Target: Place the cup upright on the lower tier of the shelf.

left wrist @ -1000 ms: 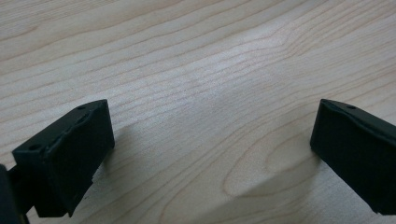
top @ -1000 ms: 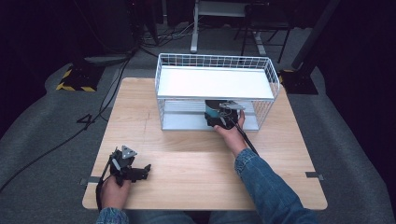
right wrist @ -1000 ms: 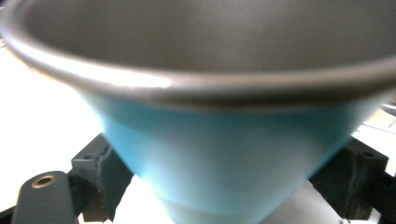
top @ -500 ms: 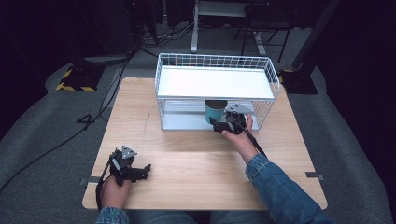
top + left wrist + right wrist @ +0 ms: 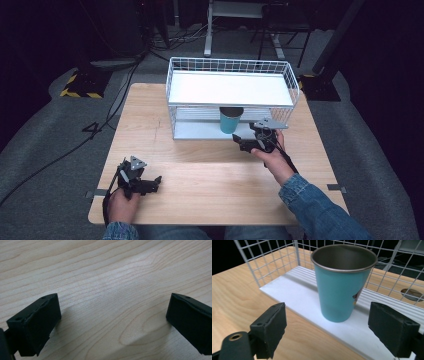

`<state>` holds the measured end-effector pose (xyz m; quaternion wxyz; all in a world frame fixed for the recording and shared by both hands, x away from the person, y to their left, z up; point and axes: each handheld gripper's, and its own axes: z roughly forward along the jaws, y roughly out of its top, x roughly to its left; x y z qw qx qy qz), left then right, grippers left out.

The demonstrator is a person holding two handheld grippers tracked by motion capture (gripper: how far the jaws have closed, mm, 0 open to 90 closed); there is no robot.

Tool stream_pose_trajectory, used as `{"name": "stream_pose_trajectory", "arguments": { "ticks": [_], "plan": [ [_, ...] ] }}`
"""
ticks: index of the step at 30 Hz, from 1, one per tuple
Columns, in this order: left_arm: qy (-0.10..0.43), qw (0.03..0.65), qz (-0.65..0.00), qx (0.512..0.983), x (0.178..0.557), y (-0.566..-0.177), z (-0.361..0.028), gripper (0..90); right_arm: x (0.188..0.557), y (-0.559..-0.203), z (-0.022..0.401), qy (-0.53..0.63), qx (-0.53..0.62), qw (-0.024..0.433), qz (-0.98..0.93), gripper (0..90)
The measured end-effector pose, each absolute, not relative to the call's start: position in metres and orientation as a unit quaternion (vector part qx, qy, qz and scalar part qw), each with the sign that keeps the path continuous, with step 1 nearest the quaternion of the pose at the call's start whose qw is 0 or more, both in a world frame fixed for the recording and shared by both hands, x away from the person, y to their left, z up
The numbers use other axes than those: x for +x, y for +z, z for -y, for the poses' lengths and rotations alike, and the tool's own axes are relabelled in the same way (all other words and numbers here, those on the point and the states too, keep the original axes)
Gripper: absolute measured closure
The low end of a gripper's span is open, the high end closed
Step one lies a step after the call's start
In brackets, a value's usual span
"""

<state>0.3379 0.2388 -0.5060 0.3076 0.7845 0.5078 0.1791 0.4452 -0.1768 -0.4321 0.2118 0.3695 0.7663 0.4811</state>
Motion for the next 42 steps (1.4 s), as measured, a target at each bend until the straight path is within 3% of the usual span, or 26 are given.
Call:
{"name": "stream_pose_trajectory", "arguments": {
  "ticks": [18, 28, 42],
  "plan": [
    [0.177, 0.308, -0.506, 0.786, 0.341, -0.506, -0.239, 0.1, 0.398, -0.413, 0.225, 0.486, 0.324, 0.184, -0.791, 15.5],
    [0.179, 0.308, -0.505, 0.786, 0.342, -0.506, -0.239, 0.1, 0.37, -0.419, 0.265, 0.478, 0.338, 0.167, -0.793, 15.6],
    [0.18, 0.308, -0.505, 0.786, 0.342, -0.506, -0.238, 0.1, 0.344, -0.436, 0.279, 0.447, 0.323, 0.144, -0.822, 15.6]
  ]
}}
